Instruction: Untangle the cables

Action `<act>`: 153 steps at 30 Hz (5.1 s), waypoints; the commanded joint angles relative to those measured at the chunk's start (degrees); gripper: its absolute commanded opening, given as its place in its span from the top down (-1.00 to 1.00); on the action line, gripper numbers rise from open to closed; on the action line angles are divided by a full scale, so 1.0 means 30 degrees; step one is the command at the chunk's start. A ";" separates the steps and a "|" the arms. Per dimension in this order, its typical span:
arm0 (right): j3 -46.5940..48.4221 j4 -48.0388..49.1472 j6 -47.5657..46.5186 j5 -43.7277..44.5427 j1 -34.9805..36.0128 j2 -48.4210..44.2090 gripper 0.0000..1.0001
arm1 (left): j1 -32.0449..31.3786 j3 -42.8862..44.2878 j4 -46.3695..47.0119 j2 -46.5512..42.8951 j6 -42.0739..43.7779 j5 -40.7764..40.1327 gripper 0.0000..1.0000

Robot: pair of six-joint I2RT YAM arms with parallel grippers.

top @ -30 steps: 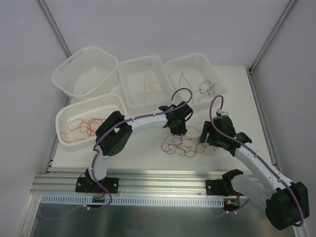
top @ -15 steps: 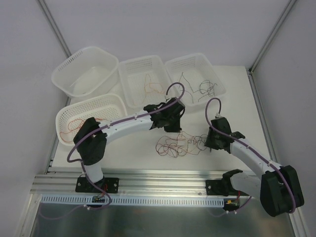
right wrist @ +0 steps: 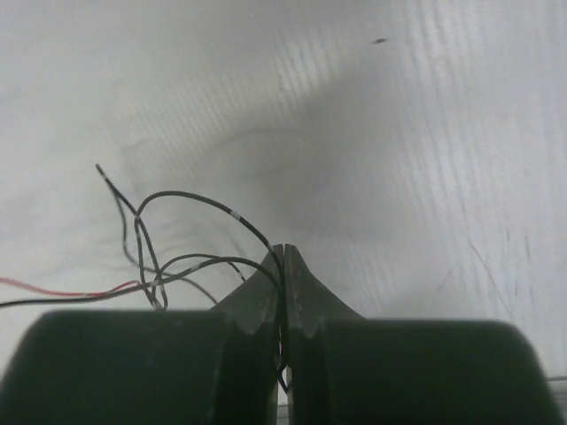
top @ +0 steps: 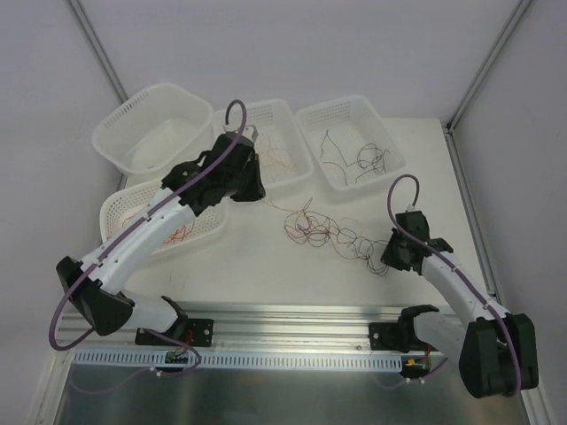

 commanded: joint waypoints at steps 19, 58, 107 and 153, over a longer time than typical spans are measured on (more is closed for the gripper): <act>0.2018 -0.3206 -0.1584 -0.2346 -0.3806 -0.2237 0.90 | 0.2912 1.5018 -0.4843 -0.0045 0.7268 -0.4482 1.00; 0.1899 -0.4144 -0.2960 -0.5047 -0.3278 -0.5255 -0.89 | 0.8010 1.3887 0.4180 1.3379 0.6539 0.1318 0.33; 0.2779 -0.3938 -0.1350 -0.0300 0.1028 -0.4110 -0.76 | -0.2770 0.5612 0.4766 1.2577 0.8088 0.2114 -0.77; 0.1108 -0.1037 0.0437 0.1074 0.0591 0.0400 0.79 | -0.2071 -0.5219 0.5356 -0.0328 0.6713 -0.6619 1.00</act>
